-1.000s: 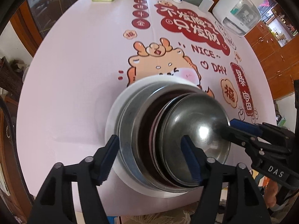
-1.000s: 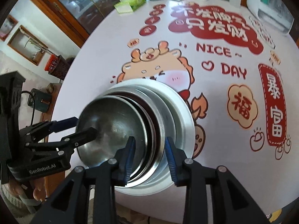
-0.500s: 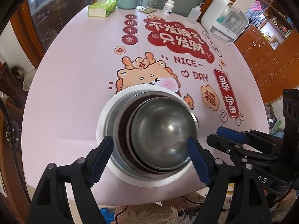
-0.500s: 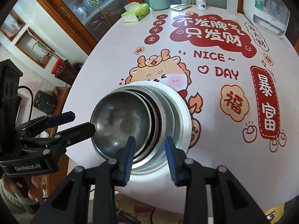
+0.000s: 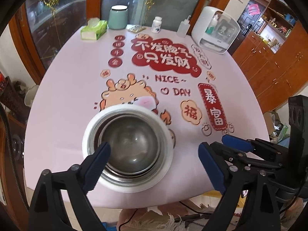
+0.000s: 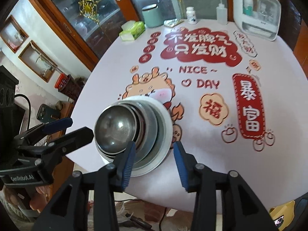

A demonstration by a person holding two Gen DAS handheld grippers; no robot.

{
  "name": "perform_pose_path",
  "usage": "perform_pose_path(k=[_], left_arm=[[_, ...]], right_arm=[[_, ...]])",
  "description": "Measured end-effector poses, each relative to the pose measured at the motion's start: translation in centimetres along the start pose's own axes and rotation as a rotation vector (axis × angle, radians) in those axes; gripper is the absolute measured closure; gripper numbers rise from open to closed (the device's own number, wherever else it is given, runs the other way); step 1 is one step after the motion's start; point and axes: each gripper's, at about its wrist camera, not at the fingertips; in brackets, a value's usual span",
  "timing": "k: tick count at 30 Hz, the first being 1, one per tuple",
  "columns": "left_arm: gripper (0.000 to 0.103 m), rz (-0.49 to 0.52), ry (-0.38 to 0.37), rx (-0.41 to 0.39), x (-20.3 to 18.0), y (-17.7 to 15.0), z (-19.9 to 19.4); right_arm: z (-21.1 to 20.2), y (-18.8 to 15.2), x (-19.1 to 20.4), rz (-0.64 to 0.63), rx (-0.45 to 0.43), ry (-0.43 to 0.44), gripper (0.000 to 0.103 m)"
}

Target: Organize plates and bowls

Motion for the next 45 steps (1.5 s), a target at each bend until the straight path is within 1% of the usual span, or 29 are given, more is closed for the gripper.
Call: perform_pose_path(k=[1,2,6,8,10,13,17,19,22,27,32,39,45], left_arm=[[0.002,0.004,0.011,-0.011,-0.7,0.2,-0.3],[0.001,0.005,0.020,-0.019,-1.1,0.4,-0.6],[0.001,0.004,0.059,-0.054,-2.9,1.3,-1.7],[0.001,0.005,0.073,-0.076,-3.9,1.8,-2.2],[0.001,0.008,0.090,-0.099,-5.0,2.3,-2.7],[0.001,0.009,0.117,-0.123,-6.3,2.9,-3.3],[0.001,-0.019,0.132,-0.141,-7.2,3.4,-3.7],[0.001,-0.016,0.168,-0.161,-7.7,3.4,-4.0],[0.001,-0.007,0.212,-0.178,-8.3,3.2,-4.4],[0.001,-0.009,0.237,-0.187,-8.5,2.8,-4.6],[0.001,-0.013,0.252,-0.193,-8.5,2.6,-4.7],[0.001,-0.023,0.248,-0.188,-8.6,2.6,-4.5],[0.001,-0.012,0.274,-0.198,-9.0,2.7,-4.6]], right_arm=[[-0.7,0.2,-0.3,0.002,-0.012,-0.003,0.061],[-1.2,0.3,-0.5,0.004,-0.022,-0.007,0.061],[-3.3,0.9,-1.5,0.007,-0.074,-0.049,0.061],[-4.4,1.4,-2.2,0.012,-0.100,-0.071,0.058],[-5.3,1.7,-2.7,0.016,-0.126,-0.089,0.053],[-6.7,2.3,-3.3,0.022,-0.163,-0.105,0.053],[-7.9,2.7,-3.7,0.023,-0.199,-0.119,0.053],[-8.2,2.7,-3.6,0.017,-0.212,-0.136,0.053],[-8.3,2.6,-3.5,0.010,-0.220,-0.162,0.053],[-8.8,2.2,-3.3,0.007,-0.245,-0.196,0.053],[-8.8,2.1,-3.1,-0.001,-0.244,-0.213,0.053],[-8.9,2.0,-3.2,0.002,-0.238,-0.217,0.053],[-8.9,2.0,-3.3,0.002,-0.239,-0.217,0.053]])
Point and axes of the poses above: each gripper's, at about its wrist camera, not at the fingertips, and z roughly the way its jaws point, x to its left, y to its top, and after that the axes turned 1 degree about -x, right-handed
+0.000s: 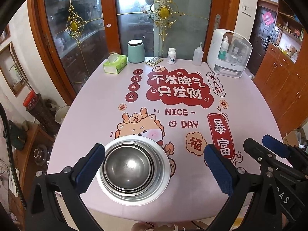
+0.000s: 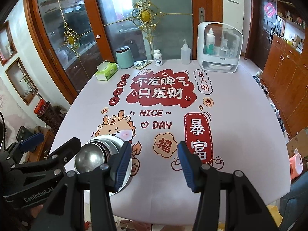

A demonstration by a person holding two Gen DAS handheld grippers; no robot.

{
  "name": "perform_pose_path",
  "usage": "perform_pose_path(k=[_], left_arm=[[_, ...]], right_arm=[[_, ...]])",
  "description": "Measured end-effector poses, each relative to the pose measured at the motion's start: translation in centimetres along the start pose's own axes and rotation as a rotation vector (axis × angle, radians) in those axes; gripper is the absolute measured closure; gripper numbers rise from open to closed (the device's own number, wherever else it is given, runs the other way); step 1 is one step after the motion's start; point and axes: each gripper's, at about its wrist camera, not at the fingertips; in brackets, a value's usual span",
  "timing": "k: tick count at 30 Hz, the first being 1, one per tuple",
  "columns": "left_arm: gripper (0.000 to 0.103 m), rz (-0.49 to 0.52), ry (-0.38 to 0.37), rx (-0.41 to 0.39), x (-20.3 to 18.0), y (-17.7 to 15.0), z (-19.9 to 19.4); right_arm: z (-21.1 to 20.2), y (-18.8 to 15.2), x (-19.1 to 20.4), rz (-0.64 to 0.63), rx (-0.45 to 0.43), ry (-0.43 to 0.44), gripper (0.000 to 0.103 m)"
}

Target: Organize plates and bowls

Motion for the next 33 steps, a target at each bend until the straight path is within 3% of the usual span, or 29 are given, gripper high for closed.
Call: perform_pose_path(k=[33], left_arm=[[0.001,0.000,0.045,0.023,0.35,0.39,0.71]], right_arm=[[0.19,0.52,0.05,-0.007,0.002,0.026,0.053]])
Point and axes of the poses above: each gripper's, at about its wrist camera, not at the fingertips, and z roughly the way its jaws point, x to its left, y to its top, and after that the axes turned 1 degree about -x, right-handed
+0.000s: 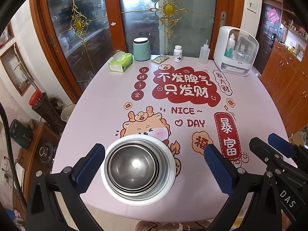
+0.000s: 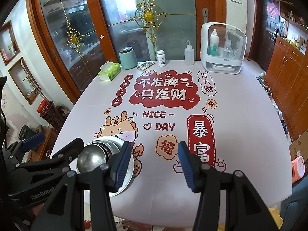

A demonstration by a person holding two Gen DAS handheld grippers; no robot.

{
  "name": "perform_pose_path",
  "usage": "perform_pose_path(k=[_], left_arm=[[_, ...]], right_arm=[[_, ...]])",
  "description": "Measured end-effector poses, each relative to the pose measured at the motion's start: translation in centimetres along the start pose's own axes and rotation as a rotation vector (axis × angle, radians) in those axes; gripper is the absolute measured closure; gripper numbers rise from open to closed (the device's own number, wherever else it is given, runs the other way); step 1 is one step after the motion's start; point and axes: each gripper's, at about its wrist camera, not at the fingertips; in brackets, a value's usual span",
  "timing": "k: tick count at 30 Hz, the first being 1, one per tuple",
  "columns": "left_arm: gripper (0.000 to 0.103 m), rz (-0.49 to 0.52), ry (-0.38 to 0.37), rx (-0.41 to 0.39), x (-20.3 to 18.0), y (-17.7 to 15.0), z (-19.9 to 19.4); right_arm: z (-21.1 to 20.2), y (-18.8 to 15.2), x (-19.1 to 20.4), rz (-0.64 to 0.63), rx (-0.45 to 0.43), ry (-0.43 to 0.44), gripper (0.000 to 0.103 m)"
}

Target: Organize plates and bowls

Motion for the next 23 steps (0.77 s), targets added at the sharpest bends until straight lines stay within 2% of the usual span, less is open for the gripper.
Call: perform_pose_path(k=[23], left_arm=[[0.001,-0.005,0.007,0.008,-0.05,-0.20,0.26]], right_arm=[[0.23,-0.11,-0.09,-0.007,-0.001,0.013,0.053]])
Point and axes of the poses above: each gripper's, at about its wrist camera, not at the fingertips, and z roughly the way its jaws point, x to its left, y to its top, and after that the axes turned 1 degree about -x, right-handed
